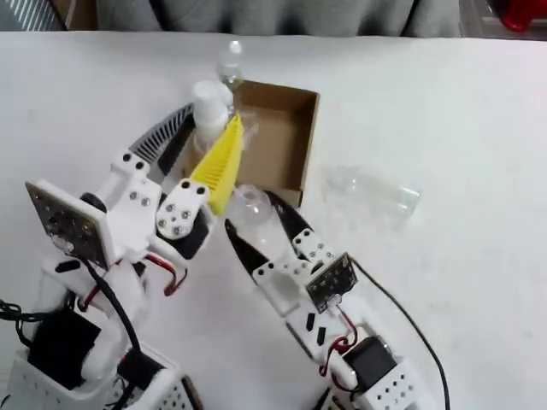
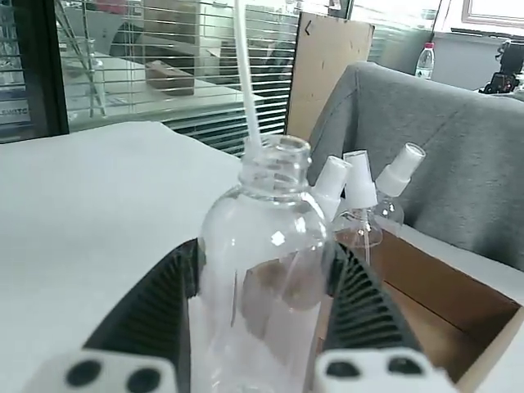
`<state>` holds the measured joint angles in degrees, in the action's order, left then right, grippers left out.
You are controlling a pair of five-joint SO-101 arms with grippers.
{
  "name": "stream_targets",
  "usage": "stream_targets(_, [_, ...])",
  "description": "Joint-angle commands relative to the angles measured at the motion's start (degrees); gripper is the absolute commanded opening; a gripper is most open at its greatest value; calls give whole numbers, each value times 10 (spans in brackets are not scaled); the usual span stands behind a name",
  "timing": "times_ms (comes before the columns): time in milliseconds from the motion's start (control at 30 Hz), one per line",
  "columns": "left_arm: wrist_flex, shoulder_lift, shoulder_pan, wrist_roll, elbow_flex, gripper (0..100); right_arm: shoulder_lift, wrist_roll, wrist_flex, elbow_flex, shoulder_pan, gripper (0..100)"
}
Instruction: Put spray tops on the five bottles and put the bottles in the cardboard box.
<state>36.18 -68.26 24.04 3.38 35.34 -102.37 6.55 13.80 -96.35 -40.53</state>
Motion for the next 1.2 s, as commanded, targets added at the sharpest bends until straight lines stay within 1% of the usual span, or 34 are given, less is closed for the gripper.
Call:
stream_targets(0, [-17, -12, 4, -6, 22, 20, -3, -2, 1, -5, 8, 16])
stream_targets(233, [-18, -33, 8, -6, 95, 20, -3, -2, 1, -5, 7, 16])
stream_targets(367, [-17, -95, 48, -6, 155, 20, -3, -2, 1, -5, 7, 16])
stream_targets(467, [-23, -129, 56, -6, 209, 20, -3, -2, 1, -5, 6, 16])
stream_targets(667, [-84, -145, 51, -6, 282, 20, -3, -2, 1, -5, 6, 16])
stream_targets(867, [-88, -145, 51, -6, 303, 22, -5, -2, 6, -5, 8, 16])
stream_targets(933, [-87, -145, 51, -6, 303, 48, -6, -2, 14, -5, 8, 16])
stream_targets(1067, [-47, -145, 33, -2, 300, 176, -6, -2, 15, -5, 8, 16])
stream_targets(1167, [-22, -147, 22, 26, 299, 231, -6, -2, 15, -5, 8, 16])
